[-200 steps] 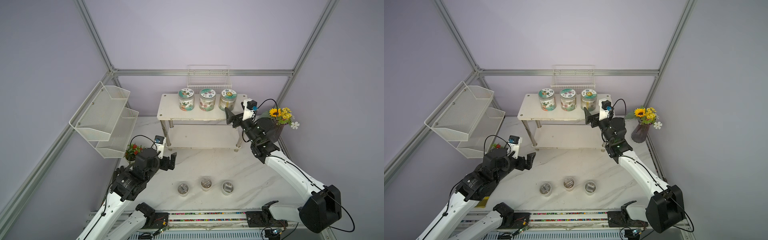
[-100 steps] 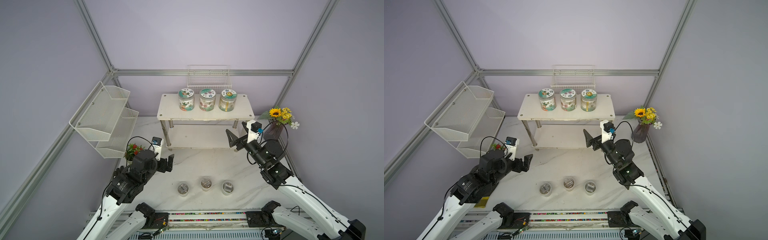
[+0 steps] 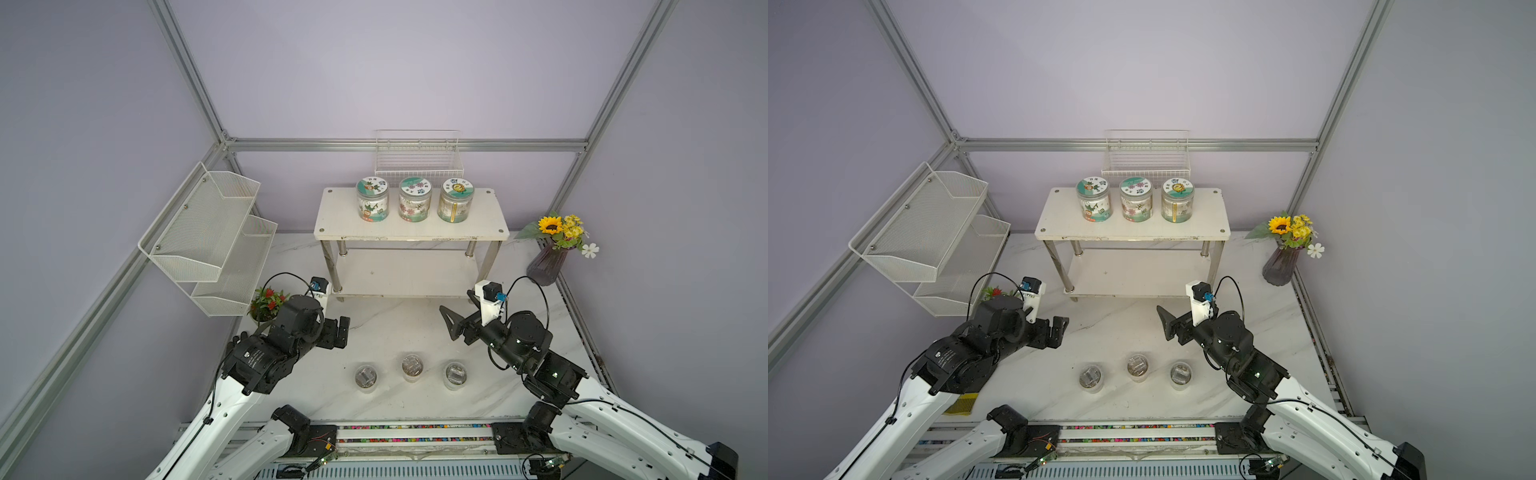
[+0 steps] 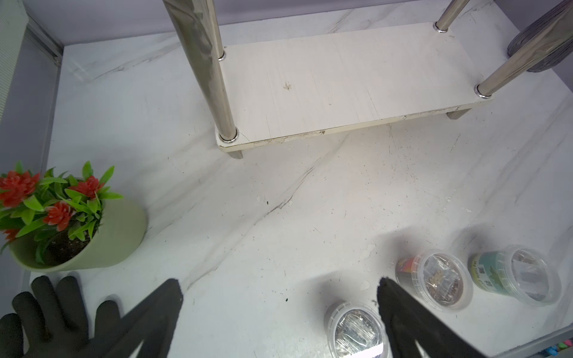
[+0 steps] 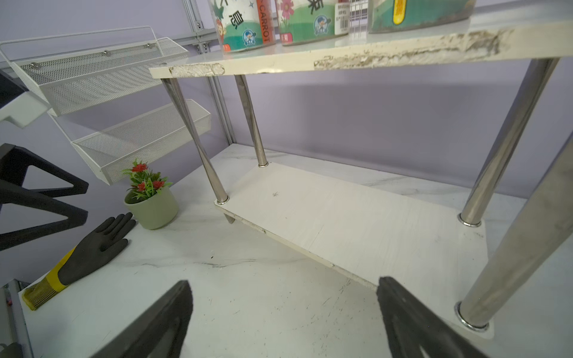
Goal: Place the seed container on the shelf
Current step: Pick up the seed jar at the center of the board.
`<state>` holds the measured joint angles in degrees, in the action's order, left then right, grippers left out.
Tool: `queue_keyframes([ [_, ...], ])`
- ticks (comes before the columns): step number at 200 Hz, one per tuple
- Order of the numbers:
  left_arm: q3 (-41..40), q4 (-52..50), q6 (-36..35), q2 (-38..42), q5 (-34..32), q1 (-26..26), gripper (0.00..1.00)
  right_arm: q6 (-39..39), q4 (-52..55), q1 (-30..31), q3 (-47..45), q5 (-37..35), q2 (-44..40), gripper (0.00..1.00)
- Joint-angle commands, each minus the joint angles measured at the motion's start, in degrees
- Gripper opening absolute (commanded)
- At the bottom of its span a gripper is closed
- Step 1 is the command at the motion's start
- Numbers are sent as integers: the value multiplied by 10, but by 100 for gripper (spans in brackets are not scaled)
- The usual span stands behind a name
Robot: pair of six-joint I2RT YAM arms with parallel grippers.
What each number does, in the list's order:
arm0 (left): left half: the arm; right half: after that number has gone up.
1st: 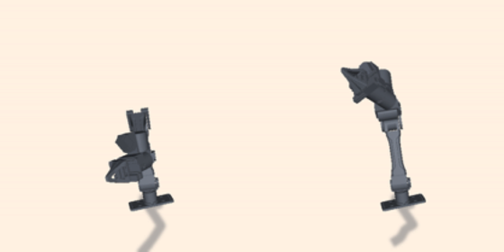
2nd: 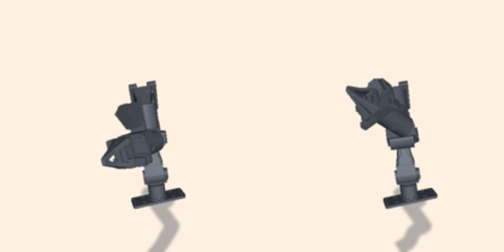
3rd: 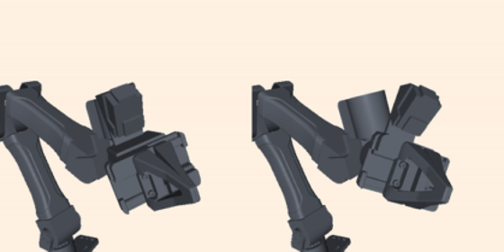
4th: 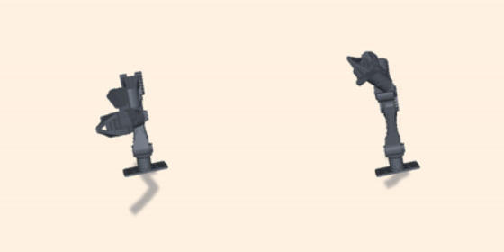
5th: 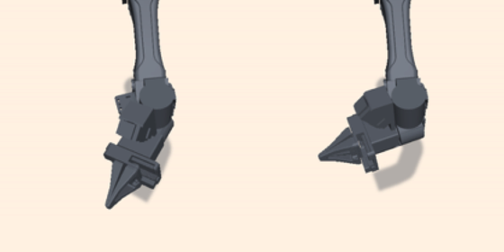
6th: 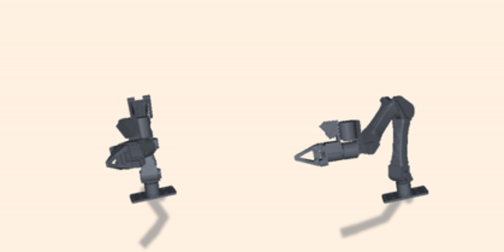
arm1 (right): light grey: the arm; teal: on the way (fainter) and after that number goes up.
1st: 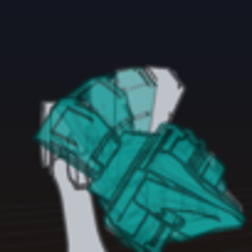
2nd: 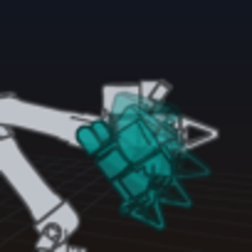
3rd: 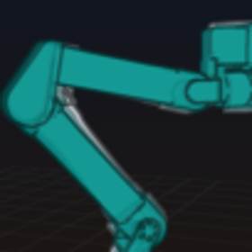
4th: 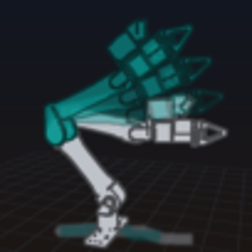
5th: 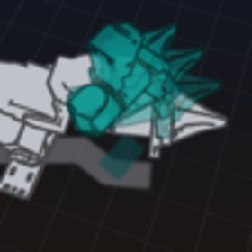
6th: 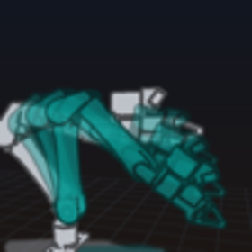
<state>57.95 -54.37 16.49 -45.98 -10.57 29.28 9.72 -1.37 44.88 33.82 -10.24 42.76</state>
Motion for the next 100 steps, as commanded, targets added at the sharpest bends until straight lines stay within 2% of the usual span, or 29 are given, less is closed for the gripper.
queue_keyframes([
  [1,-3,8,24,-22,33,-3,100,42,34,16,4,-31,14,95],
  [65,-34,14,87,-73,79,3,100,89,94,24,26,-68,0,93],
  [100,-44,3,118,-94,74,34,98,143,155,24,52,-97,-8,90],
])
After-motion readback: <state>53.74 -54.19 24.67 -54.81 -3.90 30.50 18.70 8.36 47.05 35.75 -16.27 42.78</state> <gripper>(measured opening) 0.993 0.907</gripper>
